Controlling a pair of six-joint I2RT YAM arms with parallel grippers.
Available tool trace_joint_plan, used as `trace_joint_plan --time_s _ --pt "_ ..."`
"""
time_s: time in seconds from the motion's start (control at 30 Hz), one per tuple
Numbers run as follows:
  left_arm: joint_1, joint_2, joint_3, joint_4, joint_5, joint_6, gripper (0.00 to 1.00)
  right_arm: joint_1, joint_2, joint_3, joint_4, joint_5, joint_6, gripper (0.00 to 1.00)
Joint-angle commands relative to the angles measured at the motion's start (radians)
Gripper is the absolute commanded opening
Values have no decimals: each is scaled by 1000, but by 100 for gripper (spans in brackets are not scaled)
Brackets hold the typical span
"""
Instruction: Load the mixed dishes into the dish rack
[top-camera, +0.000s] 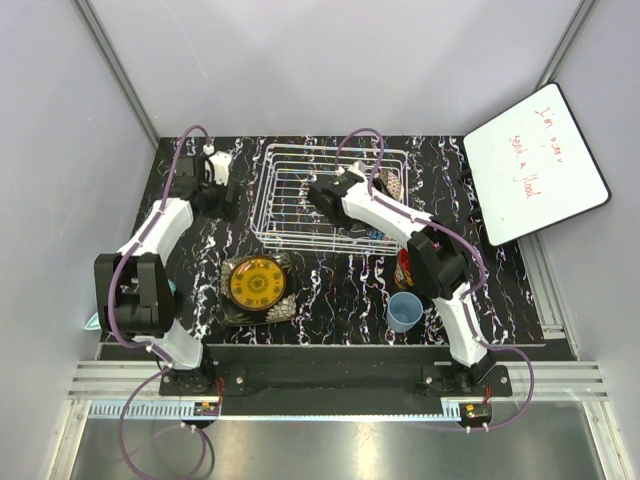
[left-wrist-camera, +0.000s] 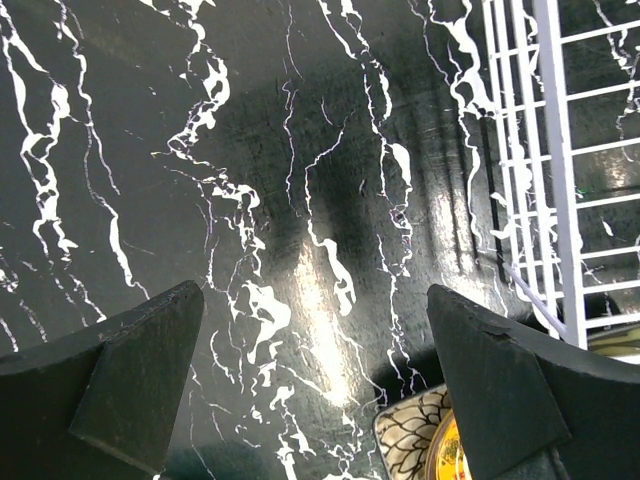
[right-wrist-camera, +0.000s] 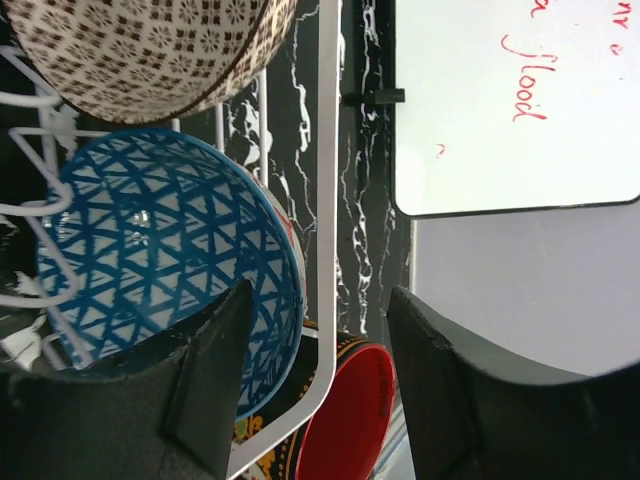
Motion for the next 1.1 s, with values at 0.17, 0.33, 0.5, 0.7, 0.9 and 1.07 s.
trace_joint_plan --time_s 0.17,0.33,0.5,0.7,0.9,1.07 --pt "5 105 15 65 28 -3 98 6 -262 161 49 -309 -91 65" --pt "3 61 -83 66 68 19 96 51 -592 -173 427 -809 -288 67" --pt "-15 -117 -201 17 56 107 96 49 -806 -478 708 -1228 -297 66" --pt "-9 -324 -310 -136 30 341 97 48 -685 -514 802 -1301 -309 61" --pt "-8 -389 -384 -185 -19 422 96 48 -501 -486 882 -1362 -324 60" --pt "-9 -407 -462 -178 -75 532 96 48 -413 -482 922 -1394 -331 59"
